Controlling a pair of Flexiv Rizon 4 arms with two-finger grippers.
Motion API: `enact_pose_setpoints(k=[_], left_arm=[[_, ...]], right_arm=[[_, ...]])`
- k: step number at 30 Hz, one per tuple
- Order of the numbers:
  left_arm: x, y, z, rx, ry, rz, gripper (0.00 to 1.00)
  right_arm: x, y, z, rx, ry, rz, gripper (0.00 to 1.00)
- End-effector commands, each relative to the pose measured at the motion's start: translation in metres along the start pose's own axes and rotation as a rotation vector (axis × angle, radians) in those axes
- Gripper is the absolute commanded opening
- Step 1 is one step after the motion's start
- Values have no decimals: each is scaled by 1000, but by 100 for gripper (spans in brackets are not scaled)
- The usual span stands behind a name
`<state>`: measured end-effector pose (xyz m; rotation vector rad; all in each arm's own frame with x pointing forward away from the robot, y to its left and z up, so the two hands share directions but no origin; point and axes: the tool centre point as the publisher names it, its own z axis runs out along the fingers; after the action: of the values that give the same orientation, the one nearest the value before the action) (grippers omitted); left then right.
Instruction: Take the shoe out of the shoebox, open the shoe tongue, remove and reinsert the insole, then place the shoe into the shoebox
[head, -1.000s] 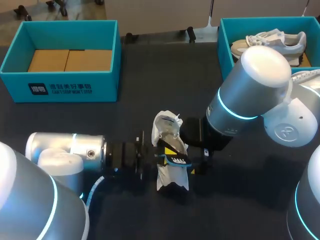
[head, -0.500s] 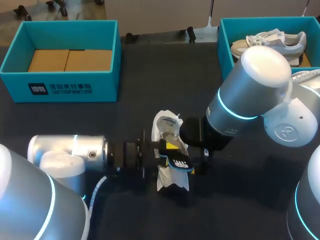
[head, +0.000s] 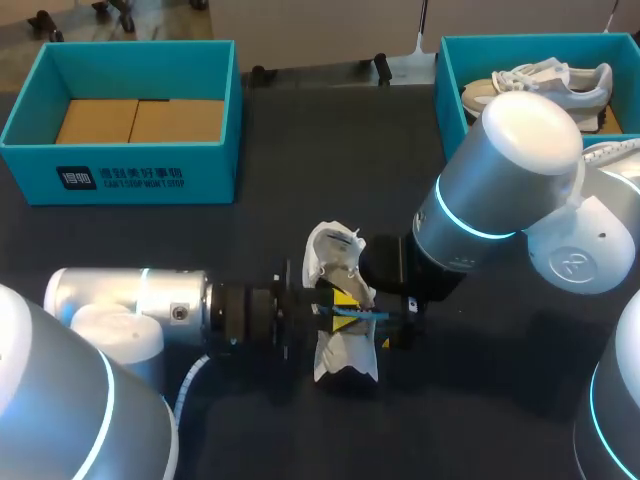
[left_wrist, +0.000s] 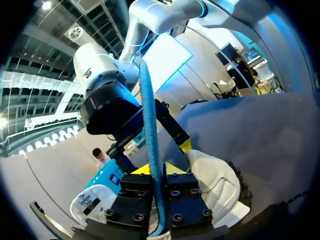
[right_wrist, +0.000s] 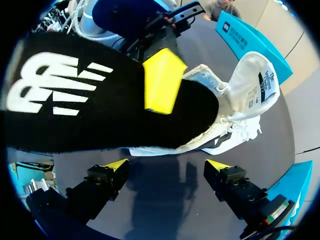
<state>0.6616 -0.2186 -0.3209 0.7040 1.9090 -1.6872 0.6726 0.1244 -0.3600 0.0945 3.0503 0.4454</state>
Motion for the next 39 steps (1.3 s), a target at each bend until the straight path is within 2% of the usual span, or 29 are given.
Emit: enact_pose_setpoints(k=[1, 8, 14, 19, 24, 25, 26, 27, 33, 39], left_arm=[[3, 5, 1, 2, 16, 42, 0], [6, 26, 2, 40, 21, 79, 0], [0, 40, 1, 7, 6, 159, 0], [-3, 43, 1, -9, 1, 183, 0], [-6, 33, -1, 2, -11, 169, 0], [-7, 30, -2, 3, -11, 162, 9], [-8, 27, -2, 4, -14, 160, 29], [-9, 24, -3, 7, -19, 156, 33], [-14, 7, -5, 9, -16, 156, 37], [-8, 0, 0, 8, 10, 140, 30]], right_arm=[[1, 0, 1, 0, -2, 1, 100], [1, 0, 1, 0, -2, 1, 100], [1, 0, 1, 0, -2, 1, 100], [1, 0, 1, 0, -2, 1, 100], [1, 0, 1, 0, -2, 1, 100], [1, 0, 1, 0, -2, 1, 100], [1, 0, 1, 0, -2, 1, 100], [1, 0, 1, 0, -2, 1, 100], [1, 0, 1, 0, -2, 1, 100], [1, 0, 1, 0, -2, 1, 100]])
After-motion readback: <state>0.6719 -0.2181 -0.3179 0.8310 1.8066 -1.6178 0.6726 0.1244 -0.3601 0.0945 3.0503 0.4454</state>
